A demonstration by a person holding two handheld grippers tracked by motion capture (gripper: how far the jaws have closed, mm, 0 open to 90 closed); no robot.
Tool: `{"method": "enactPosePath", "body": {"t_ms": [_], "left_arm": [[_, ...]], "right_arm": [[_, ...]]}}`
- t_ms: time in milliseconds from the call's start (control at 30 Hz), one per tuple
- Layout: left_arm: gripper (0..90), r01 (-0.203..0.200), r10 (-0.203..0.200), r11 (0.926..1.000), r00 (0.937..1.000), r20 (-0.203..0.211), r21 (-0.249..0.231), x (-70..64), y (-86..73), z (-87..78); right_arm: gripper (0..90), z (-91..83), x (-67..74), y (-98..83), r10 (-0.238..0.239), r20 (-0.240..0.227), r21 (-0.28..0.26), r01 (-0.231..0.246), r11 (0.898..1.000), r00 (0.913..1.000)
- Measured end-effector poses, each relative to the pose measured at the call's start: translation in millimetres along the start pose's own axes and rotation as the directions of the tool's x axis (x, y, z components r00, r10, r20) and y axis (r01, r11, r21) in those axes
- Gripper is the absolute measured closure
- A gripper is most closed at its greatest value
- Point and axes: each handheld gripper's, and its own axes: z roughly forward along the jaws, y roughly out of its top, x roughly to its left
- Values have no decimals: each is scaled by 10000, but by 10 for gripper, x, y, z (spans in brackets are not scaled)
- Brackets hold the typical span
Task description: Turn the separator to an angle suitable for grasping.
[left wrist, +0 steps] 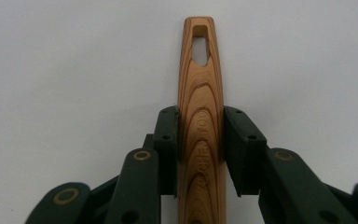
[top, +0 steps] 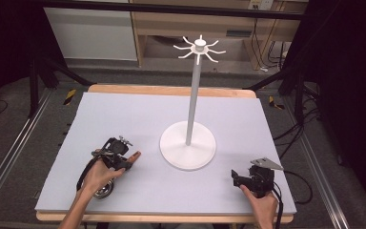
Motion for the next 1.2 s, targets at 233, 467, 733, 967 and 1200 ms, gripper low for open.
{"method": "enactPosePath", "body": {"t_ms": [233, 467, 733, 967, 1200], "left_arm": [[670, 198, -189, 9989, 9996, 204, -419, 57, -36, -49], [671, 348, -324, 9899, 9993, 195, -1374, 90, -123, -244], [671, 462, -421, 9756, 9988, 238, -2145, 102, -187, -435], [671, 517, -442, 9520, 9985, 317, -3017, 84, -223, -621], [671, 617, -621, 8977, 9980, 135, -4363, 52, -257, -783]], "right_arm": [[93, -9, -18, 0, -74, 4, -70, 74, 9999, 10000], [93, -11, -24, -3, -30, -11, -46, 30, 10000, 10000], [93, -12, -18, 0, 10, 10, -59, -10, 10000, 10000], [93, -19, -26, 4, 54, 31, -136, -53, 9999, 10000], [93, -27, -41, 1, 190, 37, -166, -190, 9997, 9998]]}}
